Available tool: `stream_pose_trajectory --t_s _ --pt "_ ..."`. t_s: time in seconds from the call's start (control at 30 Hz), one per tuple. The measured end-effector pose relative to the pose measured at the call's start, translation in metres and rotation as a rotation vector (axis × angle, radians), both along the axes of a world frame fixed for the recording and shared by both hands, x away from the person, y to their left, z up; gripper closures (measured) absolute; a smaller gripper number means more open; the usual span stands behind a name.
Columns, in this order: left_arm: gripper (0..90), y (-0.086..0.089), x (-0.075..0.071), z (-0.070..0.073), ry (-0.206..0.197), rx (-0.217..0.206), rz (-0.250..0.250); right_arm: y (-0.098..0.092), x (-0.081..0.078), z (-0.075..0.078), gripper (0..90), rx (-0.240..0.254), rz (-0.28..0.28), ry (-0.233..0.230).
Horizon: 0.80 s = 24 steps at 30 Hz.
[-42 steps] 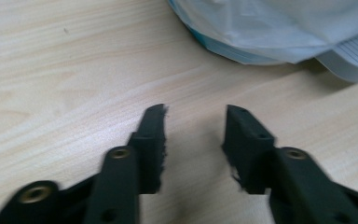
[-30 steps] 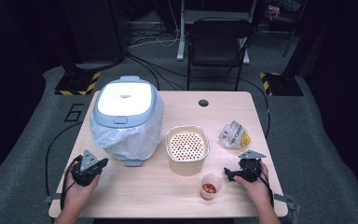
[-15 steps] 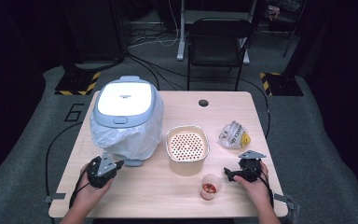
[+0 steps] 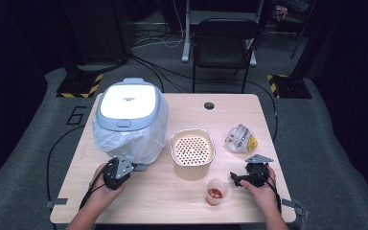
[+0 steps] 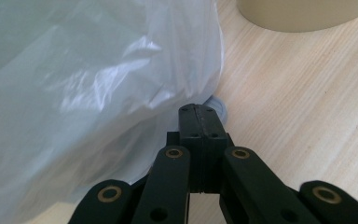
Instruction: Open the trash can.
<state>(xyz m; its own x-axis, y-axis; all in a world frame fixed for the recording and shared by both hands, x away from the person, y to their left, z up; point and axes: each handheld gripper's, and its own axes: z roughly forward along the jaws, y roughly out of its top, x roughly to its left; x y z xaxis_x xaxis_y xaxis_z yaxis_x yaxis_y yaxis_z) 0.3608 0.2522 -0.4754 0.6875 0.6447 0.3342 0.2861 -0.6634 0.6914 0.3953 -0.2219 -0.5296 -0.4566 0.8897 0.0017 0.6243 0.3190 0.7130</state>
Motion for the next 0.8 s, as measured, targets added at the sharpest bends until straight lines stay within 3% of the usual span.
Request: stream_pose_trajectory --t_s 0.3,0.47,0.5,0.7,0.8 --pt "90.0 -0.004 0.015 -0.004 0.043 0.056 -0.006 0.0 0.0 0.0 0.0 0.0 0.0 0.0" --pt "90.0 -0.003 0.02 -0.009 0.072 0.056 -0.015 0.0 0.0 0.0 0.0 0.0 0.0 0.001" --pt "90.0 -0.003 0.022 -0.011 0.093 0.057 -0.02 0.0 0.0 0.0 0.0 0.0 0.0 0.001" --pt "90.0 -0.002 0.026 -0.012 0.106 0.067 -0.034 0.0 0.0 0.0 0.0 0.0 0.0 0.001" --pt "90.0 -0.002 0.026 -0.014 0.117 0.052 -0.027 0.0 0.0 0.0 0.0 0.0 0.0 0.001"
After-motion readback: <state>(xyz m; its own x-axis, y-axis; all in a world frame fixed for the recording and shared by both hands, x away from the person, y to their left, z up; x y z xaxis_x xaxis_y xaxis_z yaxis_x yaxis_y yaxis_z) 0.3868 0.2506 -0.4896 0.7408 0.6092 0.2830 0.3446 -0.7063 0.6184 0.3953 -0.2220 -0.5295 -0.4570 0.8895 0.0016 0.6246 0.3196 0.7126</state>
